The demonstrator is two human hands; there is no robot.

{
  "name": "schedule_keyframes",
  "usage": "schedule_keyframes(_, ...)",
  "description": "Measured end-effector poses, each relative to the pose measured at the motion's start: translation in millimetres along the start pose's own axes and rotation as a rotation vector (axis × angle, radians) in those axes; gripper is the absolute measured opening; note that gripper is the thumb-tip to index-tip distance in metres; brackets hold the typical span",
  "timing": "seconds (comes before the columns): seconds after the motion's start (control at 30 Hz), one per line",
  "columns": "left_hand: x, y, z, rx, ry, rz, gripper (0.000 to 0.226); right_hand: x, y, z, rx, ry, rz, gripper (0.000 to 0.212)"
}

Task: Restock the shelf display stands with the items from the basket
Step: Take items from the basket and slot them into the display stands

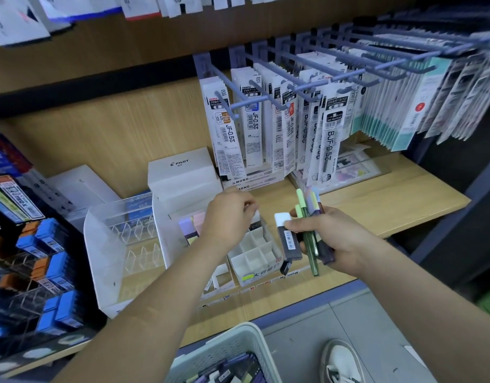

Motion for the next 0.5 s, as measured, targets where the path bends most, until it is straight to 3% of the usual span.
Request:
schedule_keyframes(0.07,9,-11,-4,0.021,-0.382,0.044,0.023,-8,-6,2,-0.020,0.021,0.045,0.022)
schedule_keyframes(0.17,9,-34,-27,-0.045,-0.848,0.323,0.036,-21,-13,7,-0.027,0.103,0.157,0.007)
schedule_keyframes(0.27,14,-47,-34,-0.093,-0.972,0.417,0.029,-37,-17,10,-0.020,0.144,0.270,0.002)
schedule_keyframes(0.37,17,-45,-21,-0.011,-1.075,0.342,0.026,-44,-11,5,-0.032,0.138,0.330,0.023)
schedule_keyframes(0.5,28,-40,-1,0.063,-1.048,0.199,0.015,-34,-7,6,-0.033,0.134,0.239,0.039)
Point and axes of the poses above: each hand's wrist, its own y-axis towards the middle knuckle, its own x-axis out of the back of the hand, z = x × y, the point moved 9 cm from there along y, towards the middle knuckle, and after that the axes turned 9 degrees about z, right-handed, at the moved point
